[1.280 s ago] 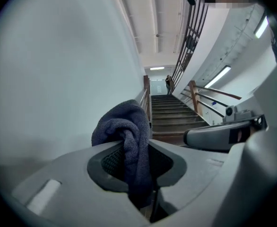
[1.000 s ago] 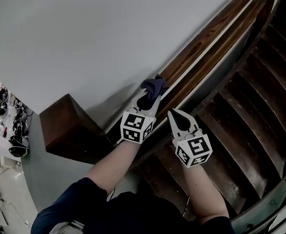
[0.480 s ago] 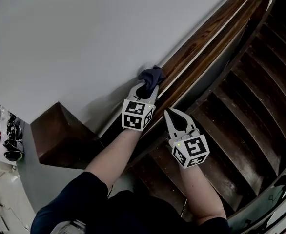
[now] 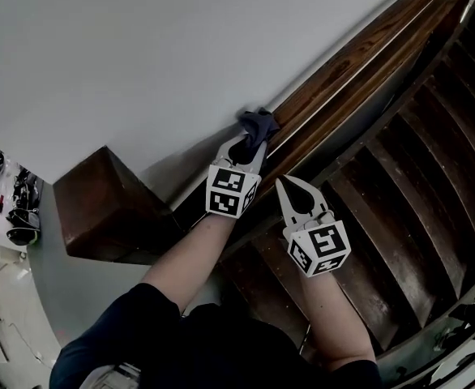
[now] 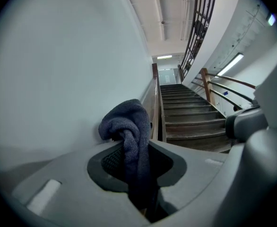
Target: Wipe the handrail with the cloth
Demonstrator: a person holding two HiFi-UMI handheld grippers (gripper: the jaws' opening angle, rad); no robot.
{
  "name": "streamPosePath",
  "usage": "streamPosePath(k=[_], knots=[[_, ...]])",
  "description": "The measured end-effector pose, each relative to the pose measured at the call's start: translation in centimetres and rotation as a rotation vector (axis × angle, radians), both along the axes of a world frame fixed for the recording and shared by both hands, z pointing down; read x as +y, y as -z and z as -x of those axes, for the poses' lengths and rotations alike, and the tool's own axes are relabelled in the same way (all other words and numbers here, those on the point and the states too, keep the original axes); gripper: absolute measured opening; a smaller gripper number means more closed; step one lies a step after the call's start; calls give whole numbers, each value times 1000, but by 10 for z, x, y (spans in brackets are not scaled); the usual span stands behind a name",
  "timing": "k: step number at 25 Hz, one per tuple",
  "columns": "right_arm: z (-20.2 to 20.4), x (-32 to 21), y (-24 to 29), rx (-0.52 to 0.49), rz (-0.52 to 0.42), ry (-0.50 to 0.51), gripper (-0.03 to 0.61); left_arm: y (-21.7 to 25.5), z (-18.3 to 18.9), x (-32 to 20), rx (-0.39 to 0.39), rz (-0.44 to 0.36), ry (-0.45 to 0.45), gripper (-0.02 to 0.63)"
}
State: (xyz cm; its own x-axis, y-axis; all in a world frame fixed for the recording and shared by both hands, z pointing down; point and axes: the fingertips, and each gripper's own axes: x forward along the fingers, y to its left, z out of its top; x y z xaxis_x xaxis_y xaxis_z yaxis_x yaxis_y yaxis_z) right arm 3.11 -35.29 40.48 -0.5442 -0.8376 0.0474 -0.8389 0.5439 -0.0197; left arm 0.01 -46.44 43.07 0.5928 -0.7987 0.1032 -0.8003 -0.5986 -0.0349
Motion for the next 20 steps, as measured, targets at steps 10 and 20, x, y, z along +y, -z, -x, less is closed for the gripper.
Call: streamPosePath(k=[10, 20], knots=[[36, 24, -28, 2, 52, 94, 9, -50, 66, 32, -9, 68, 138, 97], [75, 55, -61, 18, 108, 197, 9, -90, 108, 67, 15, 102, 250, 97]])
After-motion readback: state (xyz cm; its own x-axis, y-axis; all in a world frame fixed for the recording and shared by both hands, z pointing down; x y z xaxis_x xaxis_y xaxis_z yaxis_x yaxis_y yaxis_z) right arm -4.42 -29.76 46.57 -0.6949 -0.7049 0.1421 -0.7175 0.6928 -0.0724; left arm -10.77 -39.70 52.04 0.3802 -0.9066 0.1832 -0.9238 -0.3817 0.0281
